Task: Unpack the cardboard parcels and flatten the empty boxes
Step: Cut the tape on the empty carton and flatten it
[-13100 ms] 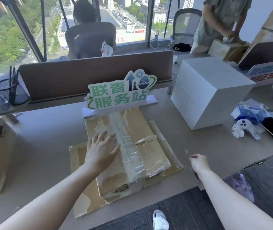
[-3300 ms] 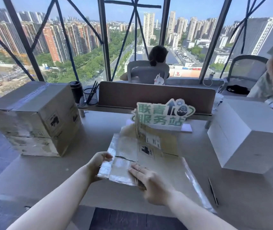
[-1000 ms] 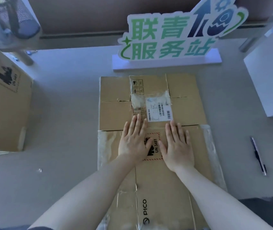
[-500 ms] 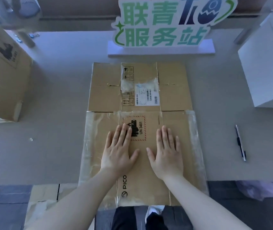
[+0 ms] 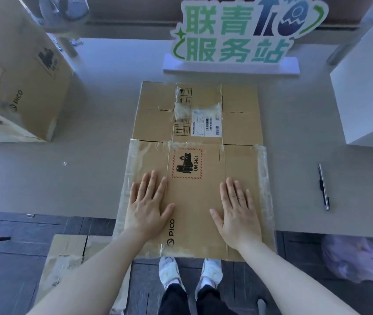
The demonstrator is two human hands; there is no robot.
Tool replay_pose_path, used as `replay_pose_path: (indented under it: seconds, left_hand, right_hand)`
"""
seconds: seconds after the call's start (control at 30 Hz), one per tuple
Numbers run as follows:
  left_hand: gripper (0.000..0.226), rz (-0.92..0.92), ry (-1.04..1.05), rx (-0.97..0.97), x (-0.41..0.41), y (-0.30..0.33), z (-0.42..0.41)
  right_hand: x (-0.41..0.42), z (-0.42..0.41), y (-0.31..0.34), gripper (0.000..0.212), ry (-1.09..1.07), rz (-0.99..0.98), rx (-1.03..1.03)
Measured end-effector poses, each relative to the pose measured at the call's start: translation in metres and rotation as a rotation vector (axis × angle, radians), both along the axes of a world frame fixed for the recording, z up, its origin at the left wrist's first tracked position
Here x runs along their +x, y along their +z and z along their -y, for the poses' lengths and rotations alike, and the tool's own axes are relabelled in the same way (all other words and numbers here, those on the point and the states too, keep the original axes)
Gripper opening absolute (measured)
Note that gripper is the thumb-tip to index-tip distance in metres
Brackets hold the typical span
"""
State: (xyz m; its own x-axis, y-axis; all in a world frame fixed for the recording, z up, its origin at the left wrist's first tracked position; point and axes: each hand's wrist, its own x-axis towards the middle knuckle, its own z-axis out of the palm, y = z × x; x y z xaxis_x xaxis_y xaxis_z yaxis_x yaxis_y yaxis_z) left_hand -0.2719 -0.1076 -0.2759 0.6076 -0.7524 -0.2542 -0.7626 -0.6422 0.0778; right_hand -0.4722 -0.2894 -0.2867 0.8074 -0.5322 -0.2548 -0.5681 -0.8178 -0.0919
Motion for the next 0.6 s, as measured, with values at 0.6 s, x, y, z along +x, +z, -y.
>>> replay_pose_path:
  seconds: [0.6]
  left_hand:
    - [0.067,-0.450,0.776,-0.316,0.097,0.046,0.055]
  right_hand:
    - [0.046,0.090,0.073,0.068,-0.915,0.335,0.504]
